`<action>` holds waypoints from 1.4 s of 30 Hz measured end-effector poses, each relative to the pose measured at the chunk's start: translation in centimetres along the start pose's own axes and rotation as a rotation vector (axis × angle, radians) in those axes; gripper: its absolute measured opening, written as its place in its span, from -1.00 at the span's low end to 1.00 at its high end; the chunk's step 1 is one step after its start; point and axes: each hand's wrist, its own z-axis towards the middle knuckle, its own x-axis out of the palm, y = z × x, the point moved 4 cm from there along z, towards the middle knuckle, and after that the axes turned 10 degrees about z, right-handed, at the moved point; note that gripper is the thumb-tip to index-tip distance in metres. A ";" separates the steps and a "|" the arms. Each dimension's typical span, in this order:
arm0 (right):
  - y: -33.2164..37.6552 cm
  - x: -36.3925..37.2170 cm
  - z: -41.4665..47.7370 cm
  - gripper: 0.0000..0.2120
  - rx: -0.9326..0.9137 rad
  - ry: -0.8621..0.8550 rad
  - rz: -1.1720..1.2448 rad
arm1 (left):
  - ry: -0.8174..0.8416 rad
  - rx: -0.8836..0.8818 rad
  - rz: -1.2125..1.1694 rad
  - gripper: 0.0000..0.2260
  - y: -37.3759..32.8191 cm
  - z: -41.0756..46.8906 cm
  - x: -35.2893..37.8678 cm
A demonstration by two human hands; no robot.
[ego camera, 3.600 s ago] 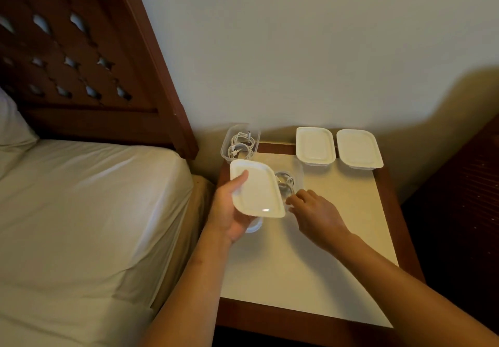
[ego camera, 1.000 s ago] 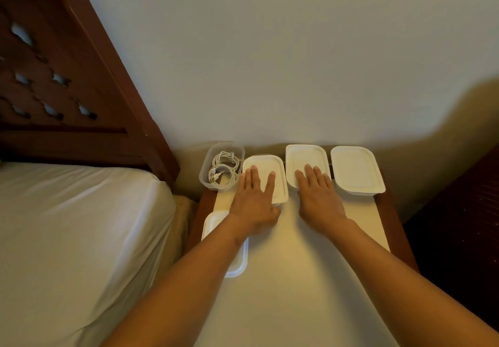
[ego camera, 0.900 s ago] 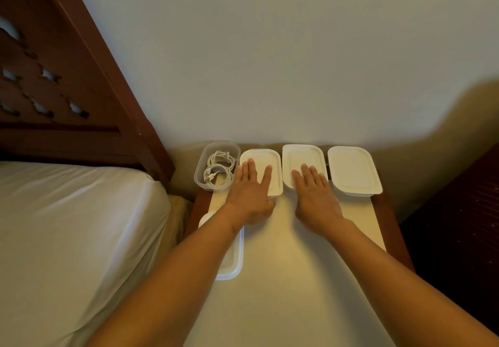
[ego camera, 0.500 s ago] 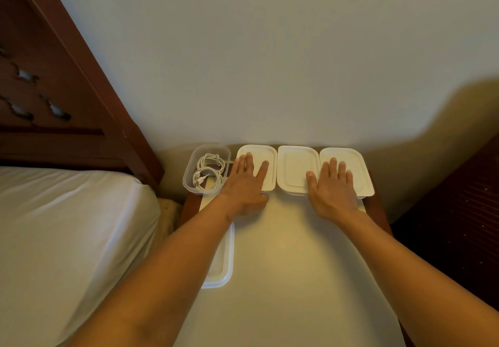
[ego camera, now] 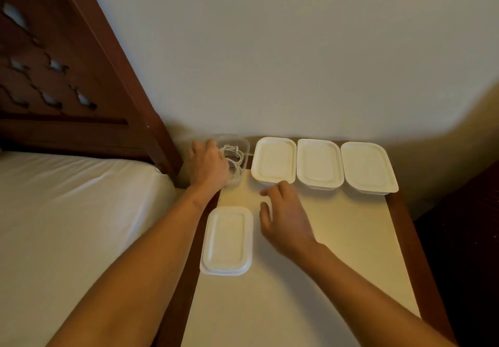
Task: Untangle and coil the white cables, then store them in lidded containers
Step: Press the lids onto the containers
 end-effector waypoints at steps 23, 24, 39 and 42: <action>1.6 0.3 -9.6 0.30 0.567 0.464 -0.288 | 0.335 -0.069 -0.071 -0.80 6.3 -12.2 -0.6; 1.3 -0.2 -10.0 0.29 0.584 0.443 -0.284 | 0.338 -0.069 -0.093 -0.79 6.4 -13.5 -0.5; -1.3 -6.0 -12.7 0.36 0.701 0.193 -0.182 | 0.376 -0.036 -0.120 -0.78 3.1 -24.2 -2.0; -1.4 -7.1 -11.8 0.01 0.757 0.128 -0.049 | 0.404 -0.041 -0.149 -0.79 2.8 -24.6 -1.8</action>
